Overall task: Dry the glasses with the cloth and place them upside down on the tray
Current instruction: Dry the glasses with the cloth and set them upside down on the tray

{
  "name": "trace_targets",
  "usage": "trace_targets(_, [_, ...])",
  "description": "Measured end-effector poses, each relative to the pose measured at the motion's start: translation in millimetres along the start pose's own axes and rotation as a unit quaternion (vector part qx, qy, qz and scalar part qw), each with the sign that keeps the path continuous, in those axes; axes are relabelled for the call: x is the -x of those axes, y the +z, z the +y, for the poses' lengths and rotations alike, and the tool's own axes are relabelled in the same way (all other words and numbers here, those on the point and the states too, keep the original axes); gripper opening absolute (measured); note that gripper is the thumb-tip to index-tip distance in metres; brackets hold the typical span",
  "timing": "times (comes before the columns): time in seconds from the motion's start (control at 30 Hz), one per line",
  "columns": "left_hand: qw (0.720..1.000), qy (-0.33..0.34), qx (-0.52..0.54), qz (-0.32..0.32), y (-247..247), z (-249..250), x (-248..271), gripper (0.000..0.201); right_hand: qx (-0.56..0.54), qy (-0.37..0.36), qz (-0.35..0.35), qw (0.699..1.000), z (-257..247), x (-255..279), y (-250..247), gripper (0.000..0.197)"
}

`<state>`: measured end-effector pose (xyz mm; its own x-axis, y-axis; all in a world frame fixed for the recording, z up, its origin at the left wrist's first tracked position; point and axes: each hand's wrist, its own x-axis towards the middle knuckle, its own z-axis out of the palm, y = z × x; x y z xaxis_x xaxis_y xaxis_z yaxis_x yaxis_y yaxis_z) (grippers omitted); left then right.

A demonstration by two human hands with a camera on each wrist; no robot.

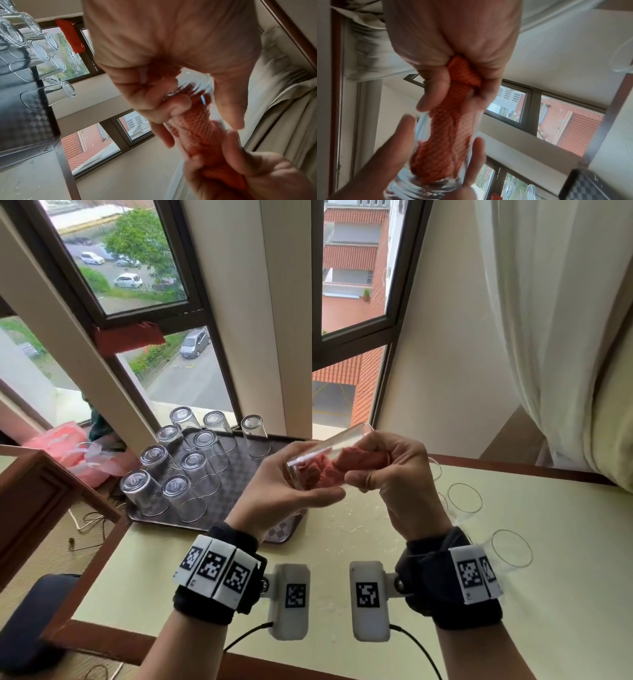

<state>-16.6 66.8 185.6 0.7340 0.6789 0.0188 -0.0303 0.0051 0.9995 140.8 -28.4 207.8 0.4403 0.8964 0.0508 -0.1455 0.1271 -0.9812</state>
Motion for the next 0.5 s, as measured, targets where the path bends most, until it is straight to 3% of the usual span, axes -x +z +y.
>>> trace_targets(0.13, [1.000,0.013,0.004,0.022,1.7,0.5,1.1,0.058,0.037,0.008,-0.021,0.999,-2.1,-4.7,0.2,0.027])
trace_targets(0.2, [0.997,0.048,-0.025,0.047,1.3,1.8,1.5,0.067,0.065,0.013,-0.038,0.997,-2.1,-5.9,-1.0,0.022])
trace_targets(0.27, [0.994,0.077,-0.071,0.045,-0.3,2.3,0.1,0.080,0.068,0.030,-0.041,0.996,-3.3,-5.4,-2.5,0.033])
trace_targets(0.33, [0.991,0.095,-0.089,0.044,-0.7,1.3,0.6,0.084,0.069,0.025,-0.038,0.997,-5.5,-5.2,-2.7,0.032])
trace_targets(0.4, [0.993,0.090,-0.065,0.043,0.8,0.0,-0.3,0.081,0.059,0.012,-0.028,0.998,-7.6,-5.4,-2.3,0.022])
trace_targets(0.5, [0.999,0.032,-0.001,0.021,5.9,1.8,-1.2,0.066,-0.001,-0.004,-0.017,1.000,-7.7,-5.6,-3.5,0.031])
